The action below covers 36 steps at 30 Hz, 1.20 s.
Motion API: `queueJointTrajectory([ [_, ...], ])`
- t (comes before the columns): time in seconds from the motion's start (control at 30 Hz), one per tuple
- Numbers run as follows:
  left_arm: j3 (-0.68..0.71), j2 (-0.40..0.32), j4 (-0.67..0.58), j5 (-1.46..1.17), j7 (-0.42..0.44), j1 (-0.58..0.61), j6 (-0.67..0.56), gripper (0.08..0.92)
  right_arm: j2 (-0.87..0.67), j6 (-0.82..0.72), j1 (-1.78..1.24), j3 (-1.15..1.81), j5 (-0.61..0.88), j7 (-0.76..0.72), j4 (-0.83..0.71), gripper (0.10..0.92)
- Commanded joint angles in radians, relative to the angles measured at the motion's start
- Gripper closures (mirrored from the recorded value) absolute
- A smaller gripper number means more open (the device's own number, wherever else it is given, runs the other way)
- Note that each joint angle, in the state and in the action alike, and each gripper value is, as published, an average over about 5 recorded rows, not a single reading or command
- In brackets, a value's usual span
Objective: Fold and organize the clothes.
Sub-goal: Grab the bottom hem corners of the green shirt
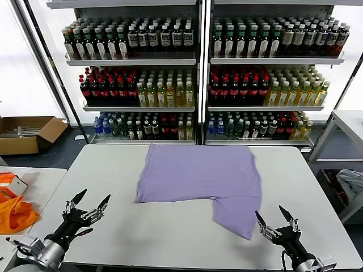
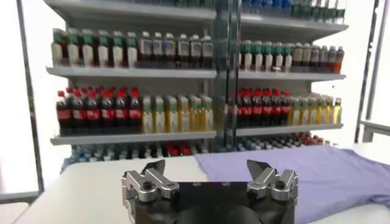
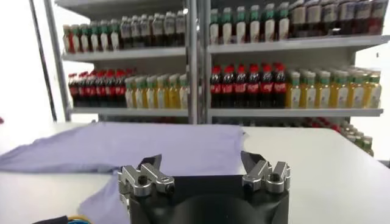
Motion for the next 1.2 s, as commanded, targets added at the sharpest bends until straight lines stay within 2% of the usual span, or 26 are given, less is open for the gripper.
queueJointTrajectory([
  [0.03,0.137,0.164,0.014,-0.138,-0.086,-0.079,0.134,0.177,-0.097,-0.224,-0.005,-0.019,0.023,0.082,0.079,0.203],
  [0.27,0.252,0.207,0.090,-0.143,-0.110,-0.204,0.184,0.177,-0.162,-0.363,0.007,-0.057,0.074,0.162,0.128,0.203],
  [0.5,0.311,0.204,0.129,-0.153,-0.122,-0.277,0.204,0.177,-0.125,-0.378,0.027,-0.102,0.064,0.185,0.118,0.203],
  [0.77,0.398,0.160,0.210,-0.114,-0.162,-0.360,0.223,0.177,-0.100,-0.378,0.053,-0.147,0.034,0.194,0.086,0.203],
  [1.03,0.452,0.118,0.269,-0.090,-0.168,-0.418,0.246,0.177,-0.078,-0.380,0.062,-0.175,0.028,0.202,0.057,0.203],
  [1.13,0.475,0.107,0.282,-0.083,-0.167,-0.430,0.251,0.178,-0.064,-0.380,0.065,-0.192,0.015,0.204,0.044,0.224],
  [1.2,0.488,0.100,0.290,-0.076,-0.167,-0.435,0.254,0.188,-0.056,-0.380,0.068,-0.202,0.007,0.206,0.035,0.267],
])
